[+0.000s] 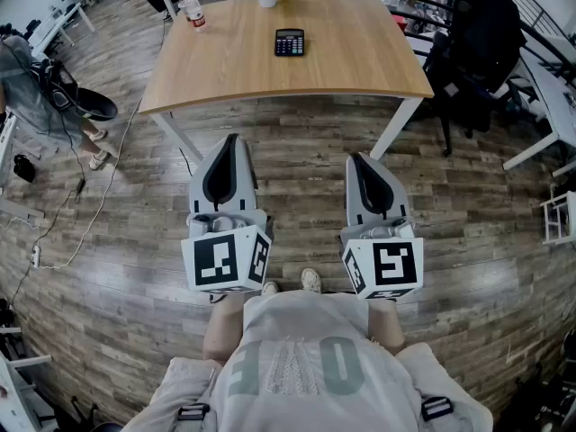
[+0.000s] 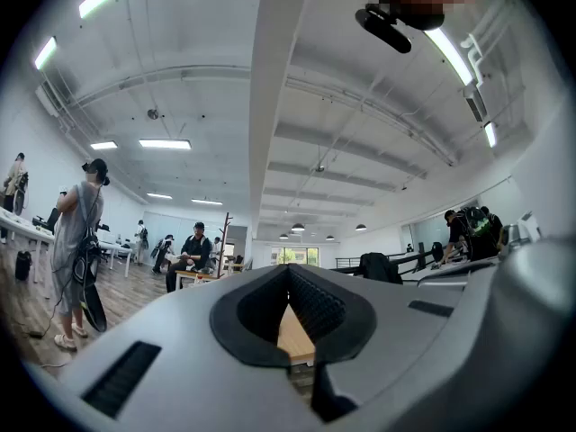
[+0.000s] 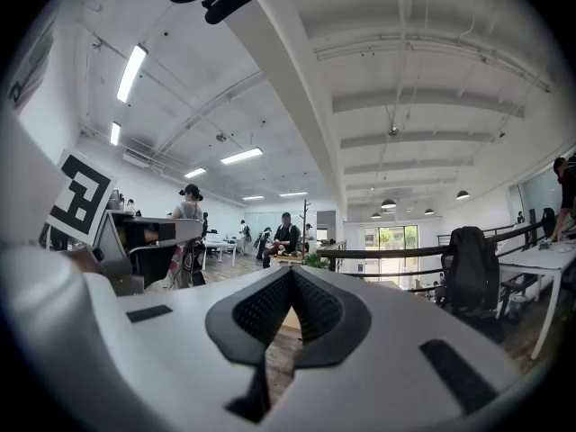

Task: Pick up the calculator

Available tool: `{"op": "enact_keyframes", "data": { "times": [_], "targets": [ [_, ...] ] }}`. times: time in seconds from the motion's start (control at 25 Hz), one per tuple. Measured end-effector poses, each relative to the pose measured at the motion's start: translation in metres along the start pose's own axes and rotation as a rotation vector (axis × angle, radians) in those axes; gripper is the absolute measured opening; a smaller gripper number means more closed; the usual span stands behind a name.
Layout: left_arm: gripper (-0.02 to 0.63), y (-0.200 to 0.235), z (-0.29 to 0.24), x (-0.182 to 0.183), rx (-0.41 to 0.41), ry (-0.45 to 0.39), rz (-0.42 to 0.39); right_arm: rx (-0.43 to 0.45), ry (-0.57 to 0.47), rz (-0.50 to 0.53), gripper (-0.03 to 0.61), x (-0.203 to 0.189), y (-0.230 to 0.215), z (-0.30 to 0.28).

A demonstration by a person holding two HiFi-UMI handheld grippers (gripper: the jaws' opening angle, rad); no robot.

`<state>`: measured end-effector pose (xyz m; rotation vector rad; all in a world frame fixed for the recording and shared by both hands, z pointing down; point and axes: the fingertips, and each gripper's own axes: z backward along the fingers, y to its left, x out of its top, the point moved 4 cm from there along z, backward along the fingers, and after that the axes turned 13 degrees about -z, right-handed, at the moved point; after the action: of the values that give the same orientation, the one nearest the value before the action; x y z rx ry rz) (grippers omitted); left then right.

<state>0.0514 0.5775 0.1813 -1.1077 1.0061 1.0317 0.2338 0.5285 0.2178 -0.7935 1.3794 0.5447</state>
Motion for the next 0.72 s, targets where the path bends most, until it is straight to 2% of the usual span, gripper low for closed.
{"op": "enact_keyframes", "data": {
  "times": [0.4, 0.72],
  "targets": [
    [0.009, -0.013, -0.015, -0.008, 0.008, 0.013, -0.002, 0.021, 0.009, 0.027, 0.017, -0.003, -0.021, -0.008],
    [0.009, -0.024, -0.034, -0.018, 0.033, 0.032, -0.004, 0.034, -0.01, -0.013, 0.017, -0.003, -0.052, -0.017]
  ]
}}
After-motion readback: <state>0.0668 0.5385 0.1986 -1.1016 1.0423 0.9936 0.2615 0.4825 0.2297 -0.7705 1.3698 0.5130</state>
